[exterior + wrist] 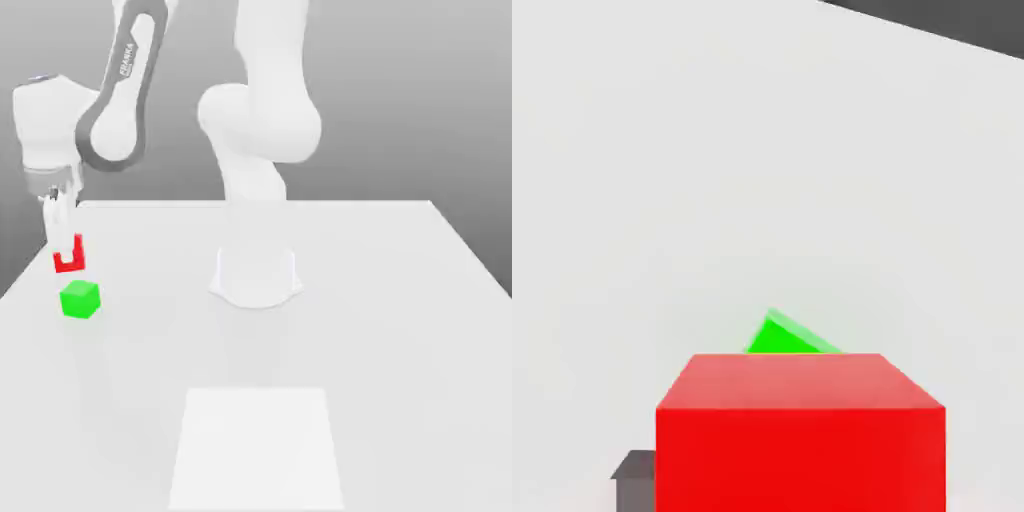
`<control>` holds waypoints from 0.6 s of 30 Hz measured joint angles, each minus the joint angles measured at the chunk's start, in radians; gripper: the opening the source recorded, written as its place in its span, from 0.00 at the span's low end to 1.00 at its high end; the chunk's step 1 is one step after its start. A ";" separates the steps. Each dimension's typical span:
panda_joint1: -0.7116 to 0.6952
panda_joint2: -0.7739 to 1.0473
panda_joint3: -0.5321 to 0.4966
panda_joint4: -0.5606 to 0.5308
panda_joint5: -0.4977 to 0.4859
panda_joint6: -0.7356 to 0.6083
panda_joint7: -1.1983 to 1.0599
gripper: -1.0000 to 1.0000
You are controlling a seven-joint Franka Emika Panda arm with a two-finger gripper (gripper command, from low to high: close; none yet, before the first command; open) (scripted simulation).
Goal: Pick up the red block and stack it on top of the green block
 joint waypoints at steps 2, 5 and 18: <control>0.013 0.018 -0.007 0.000 0.021 0.017 -0.014 0.00; 0.034 0.046 -0.019 0.001 0.053 0.041 -0.035 0.00; 0.117 0.177 -0.049 0.001 0.237 0.146 -0.165 0.00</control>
